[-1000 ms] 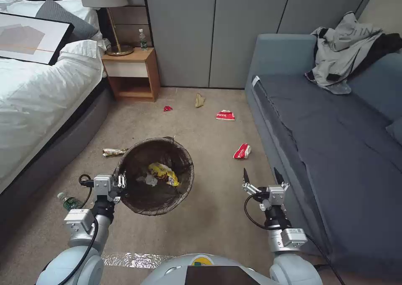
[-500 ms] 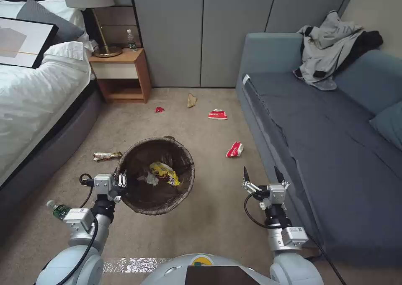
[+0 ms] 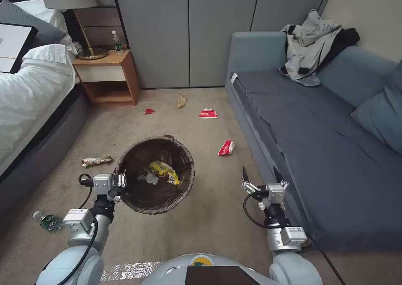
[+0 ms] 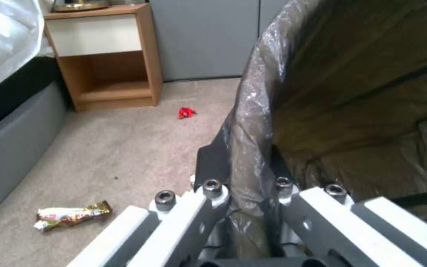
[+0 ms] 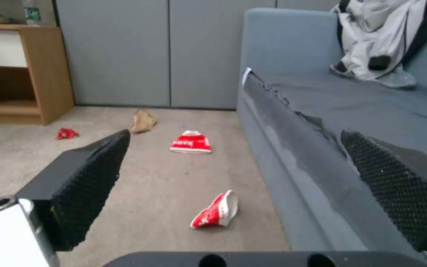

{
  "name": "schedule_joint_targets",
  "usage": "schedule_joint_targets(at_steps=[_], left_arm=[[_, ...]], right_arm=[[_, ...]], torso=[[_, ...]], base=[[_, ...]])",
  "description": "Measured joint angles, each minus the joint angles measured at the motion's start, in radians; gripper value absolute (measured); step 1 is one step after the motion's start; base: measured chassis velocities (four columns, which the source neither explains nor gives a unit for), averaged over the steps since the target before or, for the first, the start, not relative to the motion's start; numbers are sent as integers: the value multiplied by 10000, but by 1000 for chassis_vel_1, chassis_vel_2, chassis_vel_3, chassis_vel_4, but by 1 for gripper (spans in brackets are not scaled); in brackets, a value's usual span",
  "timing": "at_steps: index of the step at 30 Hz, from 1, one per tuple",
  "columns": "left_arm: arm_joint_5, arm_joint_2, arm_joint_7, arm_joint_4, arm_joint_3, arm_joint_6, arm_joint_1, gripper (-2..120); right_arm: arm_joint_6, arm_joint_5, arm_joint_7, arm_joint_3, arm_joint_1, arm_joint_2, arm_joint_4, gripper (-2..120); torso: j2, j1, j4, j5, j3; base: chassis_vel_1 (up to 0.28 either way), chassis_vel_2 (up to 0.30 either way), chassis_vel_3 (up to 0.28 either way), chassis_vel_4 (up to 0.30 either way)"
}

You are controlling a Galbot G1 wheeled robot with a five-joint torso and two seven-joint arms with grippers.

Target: Pick up the trash bin, then pick up the garbage from the floor and place it into the trash bin.

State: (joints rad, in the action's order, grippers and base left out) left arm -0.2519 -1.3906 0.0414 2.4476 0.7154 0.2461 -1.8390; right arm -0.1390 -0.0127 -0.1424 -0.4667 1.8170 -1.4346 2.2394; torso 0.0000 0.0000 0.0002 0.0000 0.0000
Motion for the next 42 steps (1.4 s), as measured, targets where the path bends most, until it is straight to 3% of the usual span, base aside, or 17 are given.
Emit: schedule_joint_targets(at_steps=[42], left_arm=[[-13, -63, -47, -71, 21, -100, 23, 0]], right_arm=[[99, 71, 88, 97, -95, 40, -116, 100]], torso=[[0, 0, -1, 0, 0]], base=[[-5, 7, 7, -6]])
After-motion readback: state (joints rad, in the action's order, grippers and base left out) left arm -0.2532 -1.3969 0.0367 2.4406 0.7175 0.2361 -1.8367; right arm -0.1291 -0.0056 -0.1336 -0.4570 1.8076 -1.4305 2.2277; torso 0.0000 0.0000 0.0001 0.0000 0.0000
